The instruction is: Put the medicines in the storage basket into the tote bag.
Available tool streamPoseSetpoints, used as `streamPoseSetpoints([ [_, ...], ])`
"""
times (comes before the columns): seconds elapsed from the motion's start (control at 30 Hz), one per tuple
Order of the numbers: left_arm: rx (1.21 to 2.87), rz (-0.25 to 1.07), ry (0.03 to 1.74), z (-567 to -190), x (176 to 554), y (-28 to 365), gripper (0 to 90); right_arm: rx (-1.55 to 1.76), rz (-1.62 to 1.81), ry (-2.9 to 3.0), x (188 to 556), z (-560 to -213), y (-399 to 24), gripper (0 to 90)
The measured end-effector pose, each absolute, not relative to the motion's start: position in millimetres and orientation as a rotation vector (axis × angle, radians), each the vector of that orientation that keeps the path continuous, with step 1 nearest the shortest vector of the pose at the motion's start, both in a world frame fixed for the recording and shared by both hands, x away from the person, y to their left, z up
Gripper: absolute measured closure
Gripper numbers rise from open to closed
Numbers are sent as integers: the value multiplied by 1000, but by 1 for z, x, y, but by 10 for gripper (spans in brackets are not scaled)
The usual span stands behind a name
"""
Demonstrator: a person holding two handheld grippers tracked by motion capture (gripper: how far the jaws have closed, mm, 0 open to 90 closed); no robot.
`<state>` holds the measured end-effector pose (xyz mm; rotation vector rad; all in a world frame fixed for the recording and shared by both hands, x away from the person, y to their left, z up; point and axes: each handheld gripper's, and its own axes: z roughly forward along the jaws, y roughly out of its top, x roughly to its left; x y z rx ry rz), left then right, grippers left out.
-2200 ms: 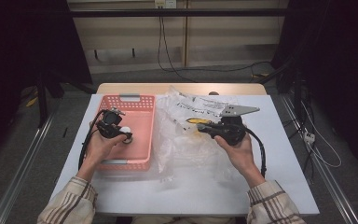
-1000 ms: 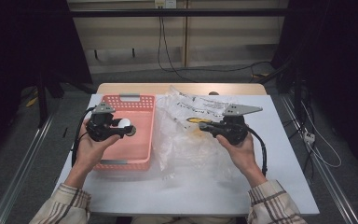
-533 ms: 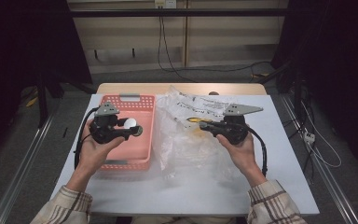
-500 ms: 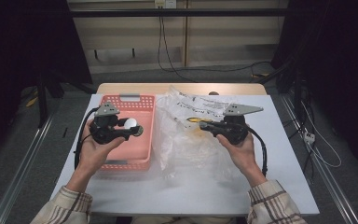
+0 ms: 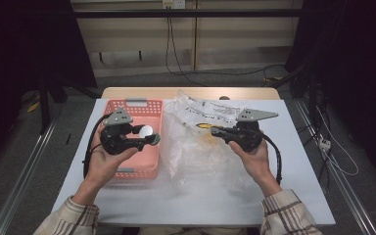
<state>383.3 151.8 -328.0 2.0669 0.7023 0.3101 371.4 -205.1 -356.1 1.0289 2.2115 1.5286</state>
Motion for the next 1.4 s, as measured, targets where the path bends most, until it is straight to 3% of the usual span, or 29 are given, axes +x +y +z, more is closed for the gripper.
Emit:
streamPoseSetpoints([
  [0.63, 2038, 258, 586, -318, 360, 120, 510, 1031, 1528, 2225, 372, -358, -203, 900],
  [1.4, 2083, 190, 506, -326, 357, 51, 511, 1042, 1584, 2210, 371, -357, -206, 900],
])
